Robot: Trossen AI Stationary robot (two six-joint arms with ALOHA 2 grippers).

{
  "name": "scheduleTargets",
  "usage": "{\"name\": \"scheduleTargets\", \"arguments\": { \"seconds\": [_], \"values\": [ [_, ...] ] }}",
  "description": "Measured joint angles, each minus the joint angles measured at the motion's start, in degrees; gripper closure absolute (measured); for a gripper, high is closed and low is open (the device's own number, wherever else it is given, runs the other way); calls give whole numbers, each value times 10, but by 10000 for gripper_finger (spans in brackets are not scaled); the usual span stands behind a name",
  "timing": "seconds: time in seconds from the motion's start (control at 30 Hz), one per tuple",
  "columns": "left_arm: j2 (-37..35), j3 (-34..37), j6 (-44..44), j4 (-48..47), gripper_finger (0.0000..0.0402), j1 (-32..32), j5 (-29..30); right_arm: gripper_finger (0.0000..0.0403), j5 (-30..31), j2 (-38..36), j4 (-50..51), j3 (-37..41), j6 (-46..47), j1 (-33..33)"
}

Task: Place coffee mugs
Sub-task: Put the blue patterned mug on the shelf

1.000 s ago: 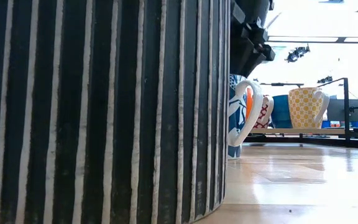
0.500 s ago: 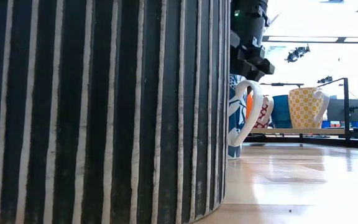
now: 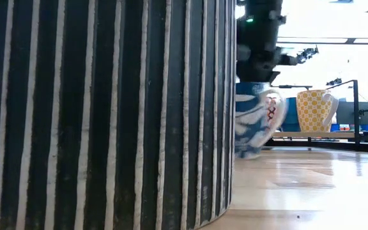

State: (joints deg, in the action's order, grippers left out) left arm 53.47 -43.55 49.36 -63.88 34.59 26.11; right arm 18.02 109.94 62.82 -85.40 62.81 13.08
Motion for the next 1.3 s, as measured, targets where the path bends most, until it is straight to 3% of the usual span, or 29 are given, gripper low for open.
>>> {"name": "scheduleTargets", "arguments": {
  "seconds": [0.4, 0.53, 0.7, 1.0, 1.3],
  "values": [
    [0, 0, 0, 0, 401, 0, 2, 402, 92, -135, 277, 1, 197, 46],
    [0, 0, -1, 0, 401, 0, 8, 402, 105, -188, 265, 15, 184, 34],
    [0, 0, -1, 6, 401, 0, 23, 402, 120, -231, 273, 57, 168, -28],
    [0, 0, -5, 8, 401, 0, 30, 403, 85, -294, 260, 150, 42, -165],
    [0, 0, -5, 8, 402, 0, 32, 403, 73, -308, 161, 170, -66, -235]
  ]
}}
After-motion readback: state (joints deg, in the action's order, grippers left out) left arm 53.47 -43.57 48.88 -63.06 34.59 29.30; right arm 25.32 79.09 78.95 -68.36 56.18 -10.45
